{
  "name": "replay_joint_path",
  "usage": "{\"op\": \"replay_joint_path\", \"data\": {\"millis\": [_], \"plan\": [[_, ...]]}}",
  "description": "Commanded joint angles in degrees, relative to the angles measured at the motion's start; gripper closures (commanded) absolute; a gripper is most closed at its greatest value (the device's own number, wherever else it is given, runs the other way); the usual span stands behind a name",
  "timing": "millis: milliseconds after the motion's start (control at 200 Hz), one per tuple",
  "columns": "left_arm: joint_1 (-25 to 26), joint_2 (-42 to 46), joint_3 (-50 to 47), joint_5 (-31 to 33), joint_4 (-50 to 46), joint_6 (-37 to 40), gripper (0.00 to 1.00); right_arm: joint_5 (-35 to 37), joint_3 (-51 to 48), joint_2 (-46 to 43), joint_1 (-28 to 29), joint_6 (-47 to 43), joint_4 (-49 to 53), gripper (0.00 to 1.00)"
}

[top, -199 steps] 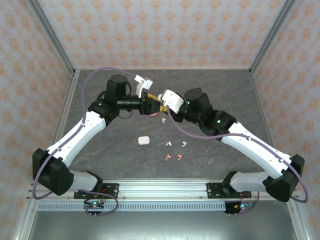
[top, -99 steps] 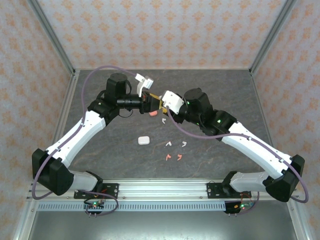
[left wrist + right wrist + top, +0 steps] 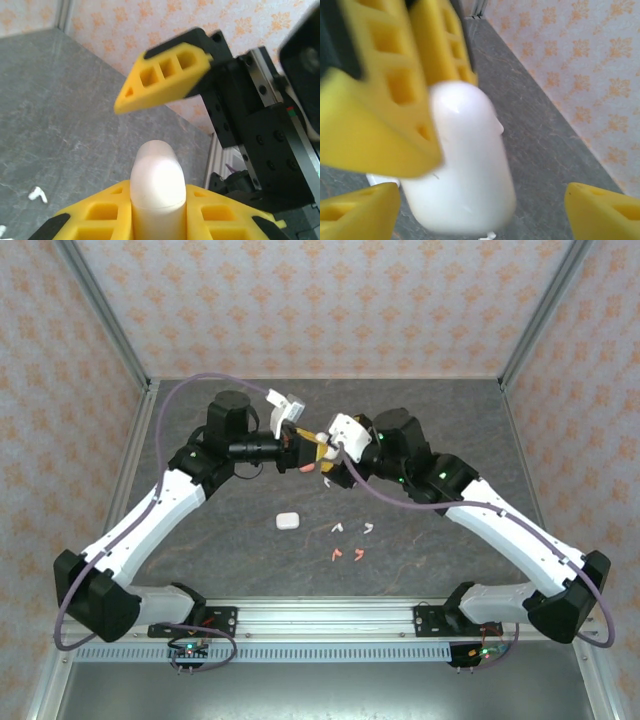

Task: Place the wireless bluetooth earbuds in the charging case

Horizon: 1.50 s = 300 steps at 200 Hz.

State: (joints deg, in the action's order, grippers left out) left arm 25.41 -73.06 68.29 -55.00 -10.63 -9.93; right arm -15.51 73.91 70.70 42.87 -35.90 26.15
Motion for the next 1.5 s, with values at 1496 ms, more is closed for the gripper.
{"op": "replay_joint_path", "data": {"millis": [1496], "plan": [[5.1,6.4,-9.7,10.4,18.2,8.6,0.97,-19.0,-0.7,0.1,-14.0,27.3,-14.5,0.17]]}}
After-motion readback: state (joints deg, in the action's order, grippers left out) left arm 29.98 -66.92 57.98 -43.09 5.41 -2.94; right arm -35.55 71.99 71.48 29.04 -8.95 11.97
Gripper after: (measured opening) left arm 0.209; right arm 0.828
